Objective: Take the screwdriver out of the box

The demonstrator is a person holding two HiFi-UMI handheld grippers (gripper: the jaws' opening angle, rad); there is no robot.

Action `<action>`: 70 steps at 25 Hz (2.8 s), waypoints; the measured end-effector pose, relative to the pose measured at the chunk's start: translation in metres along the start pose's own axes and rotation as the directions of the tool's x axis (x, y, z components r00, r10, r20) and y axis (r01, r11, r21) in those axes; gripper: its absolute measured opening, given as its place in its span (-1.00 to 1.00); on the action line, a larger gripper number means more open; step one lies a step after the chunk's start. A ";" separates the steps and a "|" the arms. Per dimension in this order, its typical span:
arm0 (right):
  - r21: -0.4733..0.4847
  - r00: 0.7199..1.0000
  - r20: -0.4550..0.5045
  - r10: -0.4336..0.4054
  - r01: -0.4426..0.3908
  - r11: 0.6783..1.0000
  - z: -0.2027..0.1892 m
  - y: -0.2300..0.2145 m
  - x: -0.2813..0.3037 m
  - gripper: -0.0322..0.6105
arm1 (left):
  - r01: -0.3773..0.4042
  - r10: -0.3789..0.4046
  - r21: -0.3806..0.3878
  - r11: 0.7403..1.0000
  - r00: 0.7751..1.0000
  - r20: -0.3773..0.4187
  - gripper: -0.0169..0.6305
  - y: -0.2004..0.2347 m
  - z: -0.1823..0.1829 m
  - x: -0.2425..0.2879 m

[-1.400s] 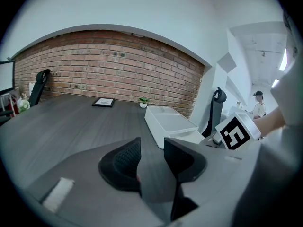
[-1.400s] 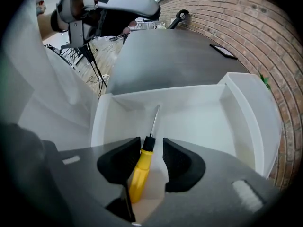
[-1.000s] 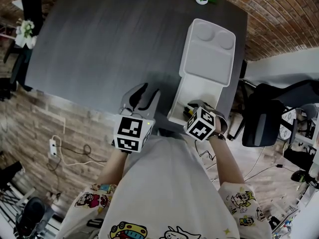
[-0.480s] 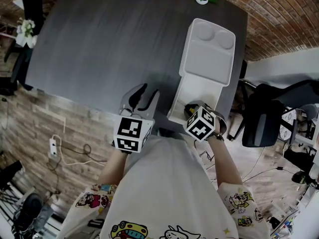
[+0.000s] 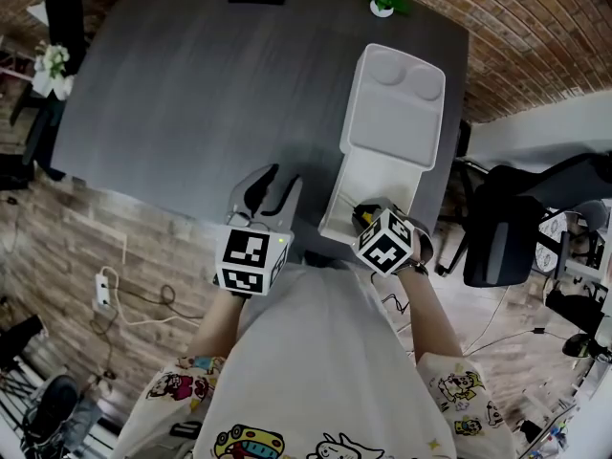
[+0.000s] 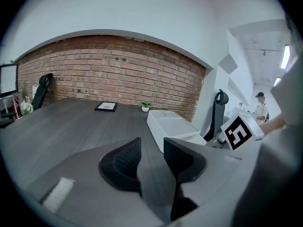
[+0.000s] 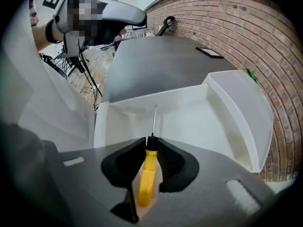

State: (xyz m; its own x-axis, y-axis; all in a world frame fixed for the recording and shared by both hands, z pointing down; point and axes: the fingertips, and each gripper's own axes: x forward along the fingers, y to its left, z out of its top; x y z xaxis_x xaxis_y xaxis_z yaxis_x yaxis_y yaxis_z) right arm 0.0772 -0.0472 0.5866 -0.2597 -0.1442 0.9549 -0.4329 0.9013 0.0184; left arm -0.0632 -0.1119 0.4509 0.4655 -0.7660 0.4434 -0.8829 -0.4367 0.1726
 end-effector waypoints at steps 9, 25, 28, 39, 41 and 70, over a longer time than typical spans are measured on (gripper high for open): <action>0.034 0.997 0.051 -0.066 0.064 0.997 0.010 -0.021 -0.019 -0.66 | 0.008 -0.009 0.013 1.000 1.000 0.026 -0.48 -0.001 0.011 0.003; 0.132 0.966 0.157 -0.206 0.186 0.974 0.031 -0.059 -0.064 -0.66 | 0.037 -0.044 0.072 0.997 0.995 0.088 -0.48 -0.007 0.042 0.003; 0.163 0.951 0.186 -0.248 0.219 0.962 0.035 -0.069 -0.080 -0.66 | 0.049 -0.057 0.083 0.995 0.993 0.107 -0.48 -0.010 0.052 0.006; 0.375 0.822 0.387 -0.418 0.273 0.886 0.038 -0.096 -0.157 -0.66 | 0.120 -0.146 0.155 0.981 0.975 0.165 -0.48 -0.040 0.088 0.001; 0.414 0.783 0.428 -0.450 0.273 0.868 0.038 -0.099 -0.174 -0.66 | 0.132 -0.162 0.170 0.976 0.971 0.177 -0.49 -0.046 0.096 -0.001; 0.600 0.415 0.715 -0.562 0.047 0.798 0.017 -0.080 -0.271 -0.66 | 0.222 -0.248 0.137 0.966 0.943 0.223 -0.94 -0.084 0.113 -0.019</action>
State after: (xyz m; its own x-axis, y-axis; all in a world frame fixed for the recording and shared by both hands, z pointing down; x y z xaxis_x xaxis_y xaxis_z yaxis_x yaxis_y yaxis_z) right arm 0.1680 -0.0872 0.3211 -0.4818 -0.8590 0.1733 -0.8760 0.4676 -0.1182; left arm 0.0088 -0.1144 0.3285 0.6715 -0.7191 0.1789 -0.7409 -0.6559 0.1445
